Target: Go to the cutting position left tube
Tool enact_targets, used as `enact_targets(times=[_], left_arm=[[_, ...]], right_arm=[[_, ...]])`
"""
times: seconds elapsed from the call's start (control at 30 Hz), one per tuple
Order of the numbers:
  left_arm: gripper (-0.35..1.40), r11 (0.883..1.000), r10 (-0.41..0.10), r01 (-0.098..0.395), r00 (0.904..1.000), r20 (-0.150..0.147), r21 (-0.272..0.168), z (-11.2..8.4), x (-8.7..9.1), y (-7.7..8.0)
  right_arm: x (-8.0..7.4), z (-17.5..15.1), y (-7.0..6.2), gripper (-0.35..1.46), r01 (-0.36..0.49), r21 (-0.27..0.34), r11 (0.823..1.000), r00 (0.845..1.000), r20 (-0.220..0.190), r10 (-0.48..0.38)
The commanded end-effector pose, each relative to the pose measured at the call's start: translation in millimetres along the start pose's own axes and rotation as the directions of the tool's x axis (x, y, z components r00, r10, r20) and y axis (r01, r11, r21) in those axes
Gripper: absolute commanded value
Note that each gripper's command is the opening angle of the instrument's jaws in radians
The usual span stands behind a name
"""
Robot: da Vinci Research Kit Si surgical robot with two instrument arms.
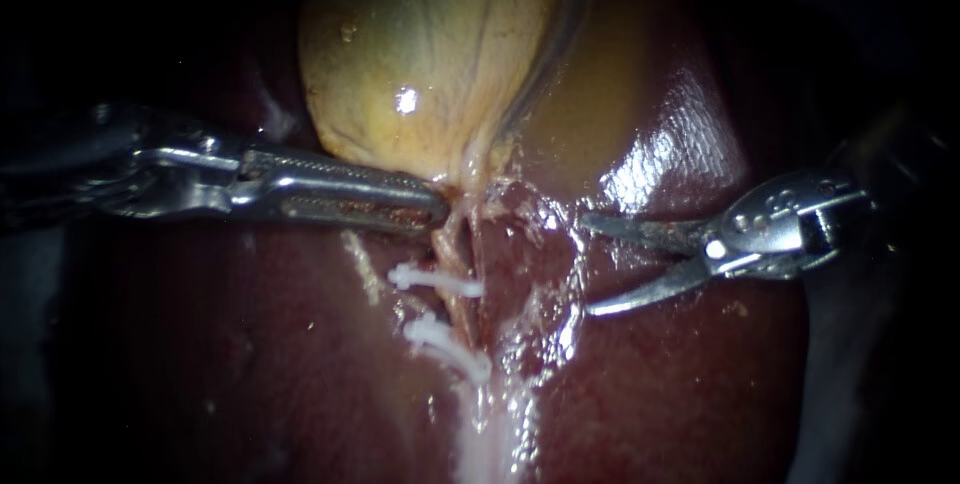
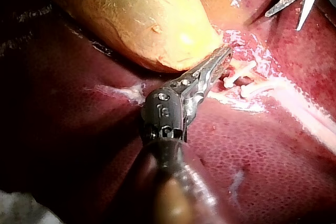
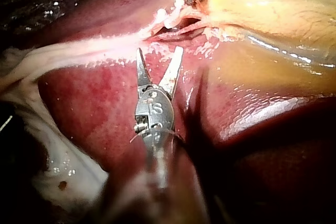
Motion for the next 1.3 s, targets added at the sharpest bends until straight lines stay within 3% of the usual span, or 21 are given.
enact_targets(times=[0.03, 0.3, 0.47, 0.57, 0.9, 1.3], left_arm=[[-0.35, 1.0, 0.0, 0.0, 1.0, 0.0, 0.0, -0.2, 0.0, 0.1], [-0.35, 1.0, -0.007, 0.007, 1.0, 0.006, -0.009, -3.4, 1.0, 1.5], [-0.35, 1.0, -0.022, 0.022, 0.9996, -0.016, -0.001, -6.5, 2.3, 2.7], [-0.35, 1.0, -0.014, 0.014, 0.9997, -0.022, 0.004, -7.3, 2.7, 3.1], [-0.35, 1.0, -0.014, 0.014, 0.9996, -0.025, 0.005, -7.3, 2.6, 3.2], [-0.35, 1.0, -0.014, 0.014, 0.9996, -0.025, 0.006, -7.1, 2.5, 3.3]], right_arm=[[0.0, 0.0, 0.0, 1.43, 0.0, 0.002, 1.0, 1.0, 0.0, 0.0], [0.1, 0.1, -0.1, 1.43, 0.0, 0.004, 1.0, 1.0, -0.001, 0.0], [0.2, 0.1, -0.1, 1.43, -0.001, 0.009, 1.0, 1.0, -0.006, 0.001], [0.3, 0.2, -0.2, 1.43, -0.001, 0.012, 1.0, 1.0, -0.006, 0.001], [1.0, 2.0, -1.3, 1.45, 0.0, 0.025, 1.0, 1.0, -0.014, 0.001], [-0.2, 9.6, -3.2, 1.45, 0.018, 0.069, 0.997, 1.0, -0.013, -0.017]])
